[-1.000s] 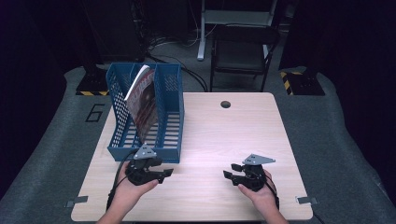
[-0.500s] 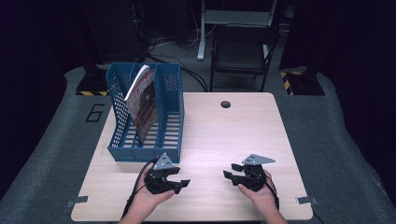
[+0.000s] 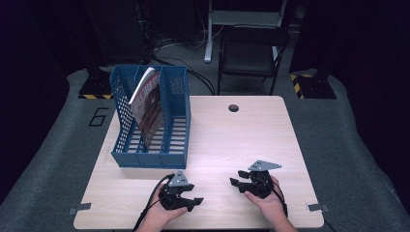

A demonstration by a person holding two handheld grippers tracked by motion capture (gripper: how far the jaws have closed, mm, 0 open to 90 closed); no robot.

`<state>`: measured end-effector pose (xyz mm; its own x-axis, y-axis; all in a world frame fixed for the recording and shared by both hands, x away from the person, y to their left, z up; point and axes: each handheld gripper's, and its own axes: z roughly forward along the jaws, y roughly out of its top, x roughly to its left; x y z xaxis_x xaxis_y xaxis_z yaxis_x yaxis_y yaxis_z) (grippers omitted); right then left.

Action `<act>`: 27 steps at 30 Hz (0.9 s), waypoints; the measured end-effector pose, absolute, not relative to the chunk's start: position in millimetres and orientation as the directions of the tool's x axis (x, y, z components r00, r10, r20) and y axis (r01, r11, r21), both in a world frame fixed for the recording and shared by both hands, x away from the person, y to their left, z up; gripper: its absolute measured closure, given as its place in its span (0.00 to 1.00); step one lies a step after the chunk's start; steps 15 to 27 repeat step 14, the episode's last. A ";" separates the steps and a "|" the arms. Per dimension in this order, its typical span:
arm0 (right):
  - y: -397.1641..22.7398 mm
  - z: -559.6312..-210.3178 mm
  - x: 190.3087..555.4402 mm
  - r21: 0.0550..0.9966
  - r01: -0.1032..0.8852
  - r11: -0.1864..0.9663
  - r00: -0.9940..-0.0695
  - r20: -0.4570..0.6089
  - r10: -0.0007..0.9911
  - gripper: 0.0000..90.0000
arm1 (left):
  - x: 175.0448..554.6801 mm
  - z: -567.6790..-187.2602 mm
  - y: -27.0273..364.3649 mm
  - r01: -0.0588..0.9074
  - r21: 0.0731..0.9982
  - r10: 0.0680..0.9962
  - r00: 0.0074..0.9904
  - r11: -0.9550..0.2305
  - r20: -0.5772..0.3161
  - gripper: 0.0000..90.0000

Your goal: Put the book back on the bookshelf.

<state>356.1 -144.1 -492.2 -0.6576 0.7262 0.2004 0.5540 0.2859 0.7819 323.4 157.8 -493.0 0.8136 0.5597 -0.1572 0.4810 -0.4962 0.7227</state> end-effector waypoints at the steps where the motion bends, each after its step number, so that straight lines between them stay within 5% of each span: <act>1: -143.9 -492.5 356.0 0.782 0.555 0.285 -0.657 0.201 0.726 0.55 | 323.9 -495.5 158.0 0.476 0.719 0.558 0.816 -0.507 -0.147 0.42; 27: -141.3 -495.7 356.2 0.778 0.553 0.298 -0.656 0.186 0.731 0.54 | 329.6 -510.7 159.9 0.461 0.709 0.557 0.822 -0.535 -0.114 0.42</act>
